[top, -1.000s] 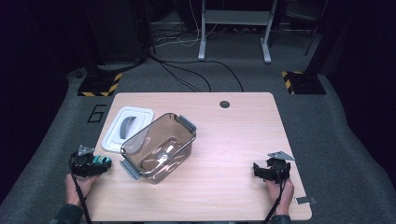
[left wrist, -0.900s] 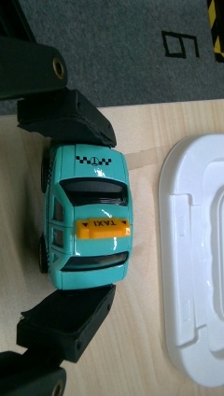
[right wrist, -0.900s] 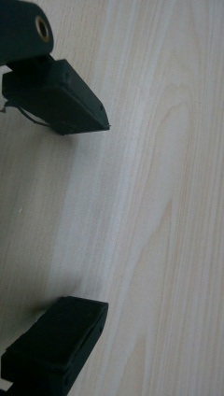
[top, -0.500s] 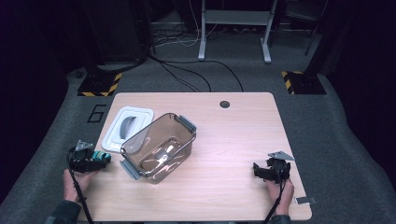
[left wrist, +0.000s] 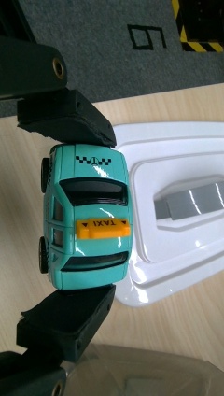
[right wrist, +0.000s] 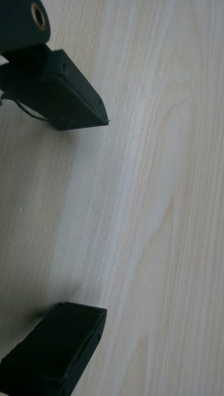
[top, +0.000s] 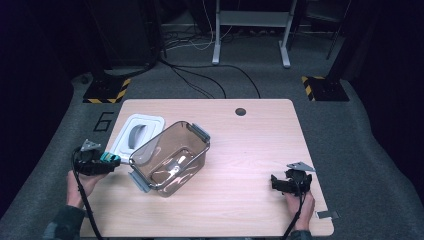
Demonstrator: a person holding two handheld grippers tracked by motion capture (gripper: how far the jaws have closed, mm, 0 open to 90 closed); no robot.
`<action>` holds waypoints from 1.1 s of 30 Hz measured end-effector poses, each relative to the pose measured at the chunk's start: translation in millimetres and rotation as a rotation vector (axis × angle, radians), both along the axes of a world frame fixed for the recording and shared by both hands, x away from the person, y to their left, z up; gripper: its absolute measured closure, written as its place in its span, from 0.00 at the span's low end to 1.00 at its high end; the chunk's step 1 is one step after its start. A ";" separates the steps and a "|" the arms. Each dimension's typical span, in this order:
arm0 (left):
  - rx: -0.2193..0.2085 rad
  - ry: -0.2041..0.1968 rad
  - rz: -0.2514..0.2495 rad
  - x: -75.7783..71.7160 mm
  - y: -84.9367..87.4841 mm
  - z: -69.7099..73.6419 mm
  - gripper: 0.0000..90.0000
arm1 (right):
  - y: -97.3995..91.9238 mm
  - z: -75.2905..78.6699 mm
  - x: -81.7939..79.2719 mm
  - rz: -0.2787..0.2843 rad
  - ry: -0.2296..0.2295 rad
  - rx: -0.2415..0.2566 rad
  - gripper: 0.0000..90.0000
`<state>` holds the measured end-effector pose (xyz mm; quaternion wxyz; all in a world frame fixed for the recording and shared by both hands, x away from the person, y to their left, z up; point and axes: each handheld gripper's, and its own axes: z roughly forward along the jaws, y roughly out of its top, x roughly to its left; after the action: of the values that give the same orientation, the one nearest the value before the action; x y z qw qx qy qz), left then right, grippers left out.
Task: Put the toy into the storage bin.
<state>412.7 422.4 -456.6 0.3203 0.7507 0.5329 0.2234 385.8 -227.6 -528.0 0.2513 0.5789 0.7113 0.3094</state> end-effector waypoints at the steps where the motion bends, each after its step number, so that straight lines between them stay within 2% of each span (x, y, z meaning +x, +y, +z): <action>1: 0.000 -0.001 -0.001 1.1 -0.7 1.7 0.27 | 0.3 0.1 -0.2 -0.004 0.005 0.001 0.07; 12: 0.020 0.003 -0.038 13.5 -7.0 29.2 0.27 | 0.7 -0.2 0.7 0.001 0.016 -0.003 0.02; 19: 0.023 -0.015 -0.054 19.5 -13.1 43.9 0.27 | 1.0 -0.4 1.2 0.006 0.020 -0.004 0.01; 20: 0.028 -0.021 -0.065 22.3 -16.1 50.9 0.27 | 1.1 -0.5 1.2 0.005 0.021 -0.004 0.00; 27: 0.052 -0.031 -0.093 27.7 -25.1 70.1 0.27 | 1.1 -0.5 1.3 0.005 0.021 -0.004 0.00; 33: 0.053 -0.046 -0.113 30.7 -31.4 82.1 0.27 | 1.1 -0.5 1.3 0.006 0.021 -0.004 0.00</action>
<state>443.3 391.0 -374.5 0.3245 0.7826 0.4760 0.2361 387.1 -226.4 -528.5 0.2442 0.5795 0.7163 0.3025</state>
